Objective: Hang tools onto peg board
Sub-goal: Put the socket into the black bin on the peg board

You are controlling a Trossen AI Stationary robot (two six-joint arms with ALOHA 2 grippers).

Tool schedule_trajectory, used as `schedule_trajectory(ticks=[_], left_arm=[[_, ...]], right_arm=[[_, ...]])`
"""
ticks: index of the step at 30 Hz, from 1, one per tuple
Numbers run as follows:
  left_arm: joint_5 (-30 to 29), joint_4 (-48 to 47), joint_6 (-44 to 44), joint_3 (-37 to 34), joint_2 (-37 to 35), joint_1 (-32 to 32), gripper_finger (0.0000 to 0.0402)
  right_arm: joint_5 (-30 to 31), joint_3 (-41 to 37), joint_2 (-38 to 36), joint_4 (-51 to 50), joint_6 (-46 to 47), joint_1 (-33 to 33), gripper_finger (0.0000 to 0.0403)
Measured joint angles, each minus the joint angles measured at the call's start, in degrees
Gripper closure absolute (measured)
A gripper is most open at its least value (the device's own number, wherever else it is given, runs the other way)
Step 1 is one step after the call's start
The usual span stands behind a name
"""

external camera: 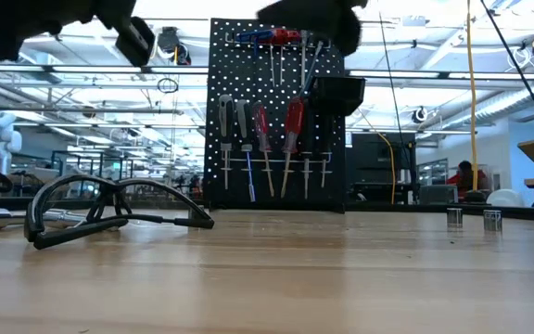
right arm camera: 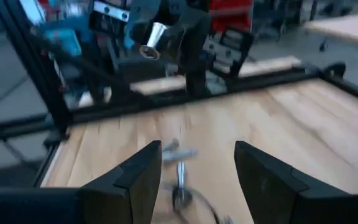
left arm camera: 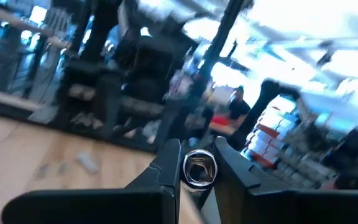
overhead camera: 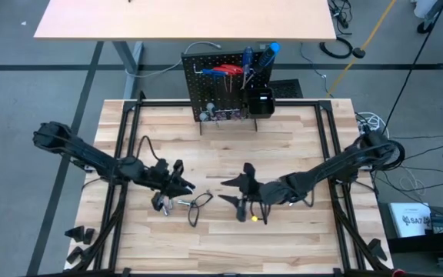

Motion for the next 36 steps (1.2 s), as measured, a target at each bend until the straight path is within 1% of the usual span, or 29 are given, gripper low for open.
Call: schedule_trajectory(ticks=[2, 4, 7, 9, 11, 14, 15, 16, 17, 22, 26, 29, 34, 36], left_arm=[[0.37, 6.48, -2.07, -0.55, 2.49, 0.04, 0.0345], [0.19, 11.83, -4.36, -0.67, 5.08, 0.06, 0.0345], [-3.37, 16.93, -8.82, -0.70, 8.99, 0.00, 0.0345], [-6.08, 19.00, -11.40, -0.70, 11.45, -0.30, 0.0345], [-8.28, 21.09, -12.44, -0.58, 13.73, -0.96, 0.0345], [-9.25, 25.89, -12.43, -0.57, 16.10, -1.52, 0.0345], [-9.25, 27.87, -12.40, -0.55, 16.68, -1.51, 0.0345], [-9.23, 29.39, -12.39, -0.54, 17.12, -1.55, 0.0345], [-9.21, 29.83, -12.41, -0.46, 17.35, -1.55, 0.0345], [-8.73, 30.26, -11.85, 0.02, 17.31, -1.60, 0.0345], [-8.36, 30.22, -11.84, 0.02, 17.31, -1.91, 0.0345], [-8.36, 30.12, -10.76, 0.05, 17.29, -2.24, 0.0345], [-7.73, 29.35, -10.41, 0.04, 17.27, -2.27, 0.0345], [-7.01, 28.56, -10.36, -0.05, 17.37, -2.43, 0.0345]], right_arm=[[-0.32, 0.00, 3.66, 8.75, -4.27, -0.54, 0.0209], [-0.19, 0.90, 7.35, 15.71, -13.88, -0.28, 0.0209], [2.94, 5.49, 12.13, 21.73, -29.42, 1.88, 0.0209], [7.13, 10.18, 15.00, 21.81, -38.88, 3.39, 0.0209], [14.24, 14.93, 18.05, 21.05, -47.42, 4.69, 0.0209], [24.39, 22.02, 22.77, 20.57, -56.67, 5.51, 0.0209], [26.91, 23.96, 24.12, 20.72, -58.86, 5.62, 0.0209], [29.16, 25.68, 25.39, 20.67, -60.76, 5.72, 0.0209], [30.10, 27.28, 26.55, 20.74, -62.03, 5.67, 0.0209], [30.82, 31.58, 29.52, 20.72, -63.52, 4.49, 0.0209], [30.61, 31.87, 29.57, 21.03, -63.59, 4.20, 0.0209], [30.92, 31.87, 29.57, 21.51, -65.52, 4.31, 0.0210], [34.98, 31.87, 29.61, 22.45, -68.70, 5.15, 0.0210], [35.62, 32.00, 29.48, 23.76, -69.27, 5.36, 0.0210]])
